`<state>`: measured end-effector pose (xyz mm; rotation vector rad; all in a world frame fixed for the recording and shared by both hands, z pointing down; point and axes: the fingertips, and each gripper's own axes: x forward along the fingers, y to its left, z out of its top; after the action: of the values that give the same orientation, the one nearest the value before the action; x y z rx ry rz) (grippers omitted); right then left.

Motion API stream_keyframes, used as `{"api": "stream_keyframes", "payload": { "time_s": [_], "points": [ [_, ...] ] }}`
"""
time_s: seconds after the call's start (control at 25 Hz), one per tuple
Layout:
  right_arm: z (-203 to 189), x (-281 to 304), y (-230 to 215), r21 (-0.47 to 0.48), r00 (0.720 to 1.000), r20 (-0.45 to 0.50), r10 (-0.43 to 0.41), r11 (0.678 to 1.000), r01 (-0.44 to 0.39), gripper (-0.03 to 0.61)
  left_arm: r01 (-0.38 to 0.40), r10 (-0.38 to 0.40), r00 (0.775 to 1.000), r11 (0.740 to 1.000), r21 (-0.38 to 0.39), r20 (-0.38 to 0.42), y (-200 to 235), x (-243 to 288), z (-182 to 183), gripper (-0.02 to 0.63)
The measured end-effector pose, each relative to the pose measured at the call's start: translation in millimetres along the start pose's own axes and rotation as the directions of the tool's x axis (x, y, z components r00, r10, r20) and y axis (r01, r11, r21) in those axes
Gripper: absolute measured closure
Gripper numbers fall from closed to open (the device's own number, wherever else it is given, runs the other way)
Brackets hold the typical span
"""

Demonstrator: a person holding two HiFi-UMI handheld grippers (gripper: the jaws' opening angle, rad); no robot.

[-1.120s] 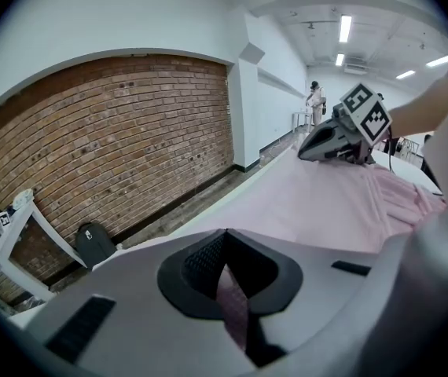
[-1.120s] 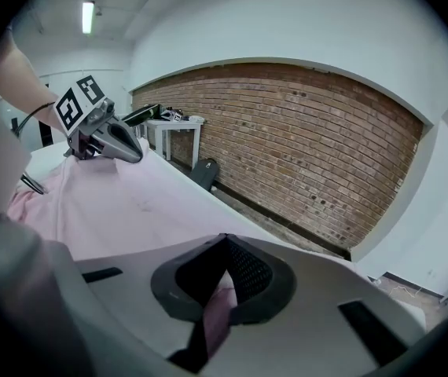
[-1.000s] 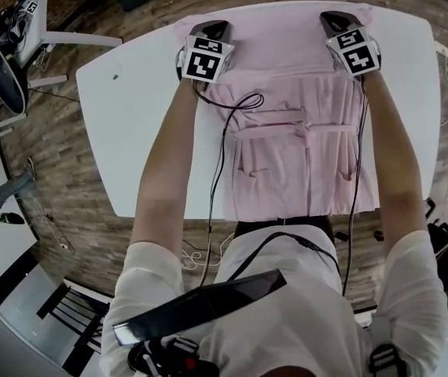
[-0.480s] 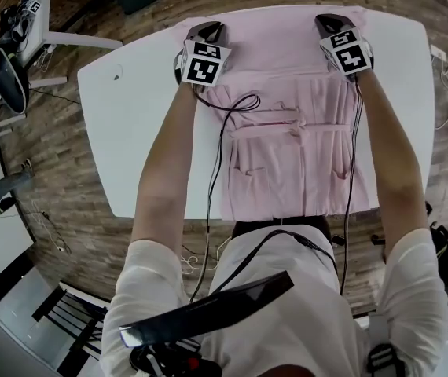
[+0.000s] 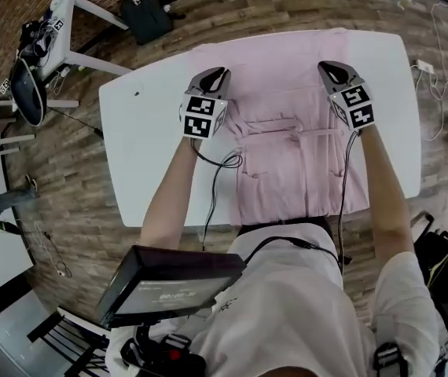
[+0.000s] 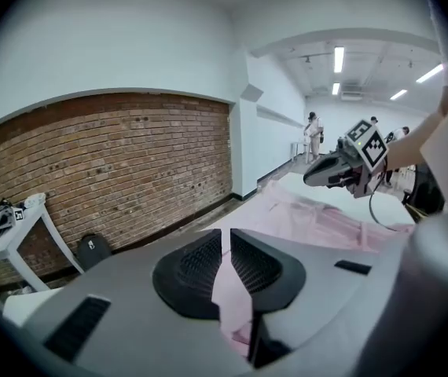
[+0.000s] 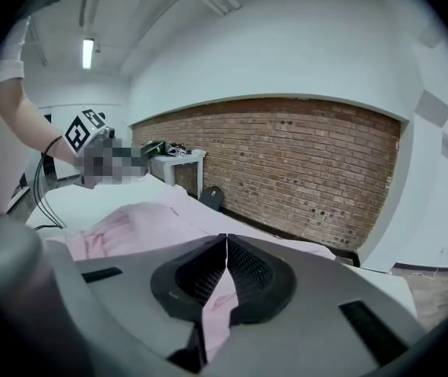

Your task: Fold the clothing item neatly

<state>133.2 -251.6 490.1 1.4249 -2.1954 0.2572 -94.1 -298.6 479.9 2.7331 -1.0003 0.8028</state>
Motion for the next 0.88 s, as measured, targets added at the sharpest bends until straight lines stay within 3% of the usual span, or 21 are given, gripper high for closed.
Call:
{"api": "stream_keyframes", "payload": {
  "time_s": [0.16, 0.52, 0.68, 0.88],
  "points": [
    [5, -60, 41, -0.056, 0.999, 0.026, 0.029, 0.998, -0.028, 0.574, 0.068, -0.068, 0.996, 0.998, 0.003, 0.063, -49, -40, 10, 0.588],
    [0, -168, 115, -0.010, 0.995, 0.086, 0.046, 0.999, -0.045, 0.575, 0.159, -0.156, 0.979, 0.987, -0.012, 0.135, -155, -112, 19, 0.611],
    [-9, -195, 137, 0.017, 0.993, 0.093, 0.079, 0.997, -0.081, 0.574, 0.156, -0.146, 0.978, 0.986, -0.062, 0.146, -184, -135, 22, 0.611],
    [-9, -239, 164, 0.015, 0.982, 0.134, 0.134, 0.990, -0.137, 0.575, 0.126, -0.116, 0.982, 0.990, -0.060, 0.152, -230, -166, 25, 0.611]
  ]
}}
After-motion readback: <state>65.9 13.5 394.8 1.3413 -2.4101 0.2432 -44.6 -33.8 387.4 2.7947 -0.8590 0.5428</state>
